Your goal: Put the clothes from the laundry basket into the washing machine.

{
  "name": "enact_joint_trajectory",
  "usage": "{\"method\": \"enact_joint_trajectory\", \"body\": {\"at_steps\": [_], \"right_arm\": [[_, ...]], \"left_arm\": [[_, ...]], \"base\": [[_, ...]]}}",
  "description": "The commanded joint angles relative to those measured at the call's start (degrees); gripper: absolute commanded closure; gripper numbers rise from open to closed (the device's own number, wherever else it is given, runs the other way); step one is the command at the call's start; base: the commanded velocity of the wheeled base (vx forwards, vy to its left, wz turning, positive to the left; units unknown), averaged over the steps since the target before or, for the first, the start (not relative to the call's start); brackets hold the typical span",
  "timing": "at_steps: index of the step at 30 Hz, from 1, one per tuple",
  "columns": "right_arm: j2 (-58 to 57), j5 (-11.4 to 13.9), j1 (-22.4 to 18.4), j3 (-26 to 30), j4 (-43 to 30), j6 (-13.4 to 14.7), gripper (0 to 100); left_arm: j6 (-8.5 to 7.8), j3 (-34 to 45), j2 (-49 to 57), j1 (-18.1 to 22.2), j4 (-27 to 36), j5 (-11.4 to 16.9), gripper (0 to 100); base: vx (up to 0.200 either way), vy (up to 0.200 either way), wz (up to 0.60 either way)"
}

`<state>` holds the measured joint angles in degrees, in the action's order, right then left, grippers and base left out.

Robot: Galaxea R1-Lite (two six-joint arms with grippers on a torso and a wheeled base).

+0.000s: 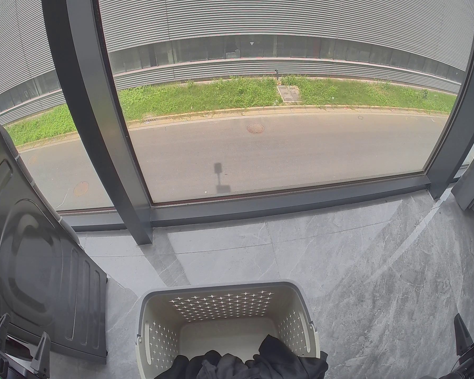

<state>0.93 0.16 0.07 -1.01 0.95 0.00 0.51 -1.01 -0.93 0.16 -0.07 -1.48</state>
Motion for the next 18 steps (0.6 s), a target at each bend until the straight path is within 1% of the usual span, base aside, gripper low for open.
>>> {"method": "enact_joint_trajectory", "body": {"at_steps": [1, 18], "right_arm": [[-0.93, 0.02, 0.01, 1.01, 0.02, 0.00, 0], [-0.93, 0.02, 0.01, 1.01, 0.02, 0.00, 0]], "left_arm": [[0.02, 0.92, 0.84, 0.02, -0.01, -0.02, 0], [0.10, 0.92, 0.84, 0.02, -0.01, -0.02, 0]], "base": [[0.000, 0.000, 0.00], [0.000, 0.000, 0.00]]}}
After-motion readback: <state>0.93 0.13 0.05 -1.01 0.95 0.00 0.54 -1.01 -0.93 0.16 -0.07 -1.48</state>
